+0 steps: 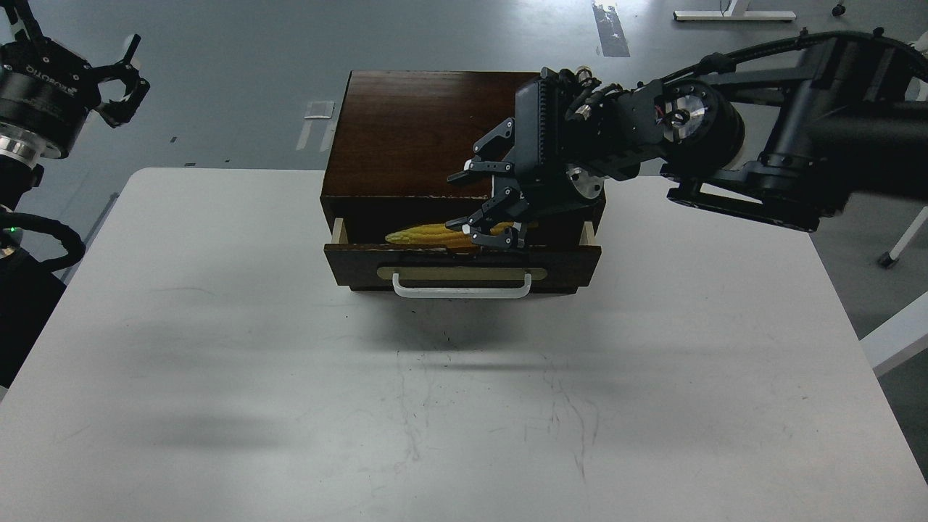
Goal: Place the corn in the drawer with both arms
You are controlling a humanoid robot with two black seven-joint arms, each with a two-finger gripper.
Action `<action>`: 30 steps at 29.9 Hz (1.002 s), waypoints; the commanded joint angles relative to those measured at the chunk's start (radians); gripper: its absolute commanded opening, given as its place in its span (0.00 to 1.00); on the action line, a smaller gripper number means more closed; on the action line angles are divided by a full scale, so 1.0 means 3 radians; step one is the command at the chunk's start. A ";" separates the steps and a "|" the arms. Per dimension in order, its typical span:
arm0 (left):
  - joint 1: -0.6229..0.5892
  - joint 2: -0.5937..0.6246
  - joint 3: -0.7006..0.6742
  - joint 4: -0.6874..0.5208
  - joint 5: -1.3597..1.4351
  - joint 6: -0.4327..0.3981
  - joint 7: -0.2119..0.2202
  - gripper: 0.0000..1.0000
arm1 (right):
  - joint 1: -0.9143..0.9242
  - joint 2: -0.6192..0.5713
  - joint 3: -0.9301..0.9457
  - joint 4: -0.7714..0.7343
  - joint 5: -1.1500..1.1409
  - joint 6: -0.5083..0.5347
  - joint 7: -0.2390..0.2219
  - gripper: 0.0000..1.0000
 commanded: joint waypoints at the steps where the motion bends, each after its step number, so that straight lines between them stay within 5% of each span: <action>1: 0.0000 0.0014 0.0000 0.0000 0.0000 0.0000 0.0001 0.98 | 0.0012 -0.0112 0.0100 -0.0001 0.0125 0.0000 0.0000 0.67; 8: 0.0000 0.0014 0.0000 0.0000 0.0000 0.0000 0.0006 0.98 | -0.0060 -0.0445 0.0432 -0.0041 0.0922 0.0021 -0.0015 1.00; 21: -0.0025 -0.0124 -0.0025 0.0020 0.0000 0.0000 0.0006 0.98 | -0.0841 -0.0640 0.1220 -0.1165 0.3361 -0.0010 -0.0061 1.00; 30: -0.0046 -0.0231 -0.0031 0.0015 -0.0015 0.0000 0.0011 0.98 | -0.1512 -0.0757 0.1880 -0.1310 0.4534 0.0016 -0.0061 1.00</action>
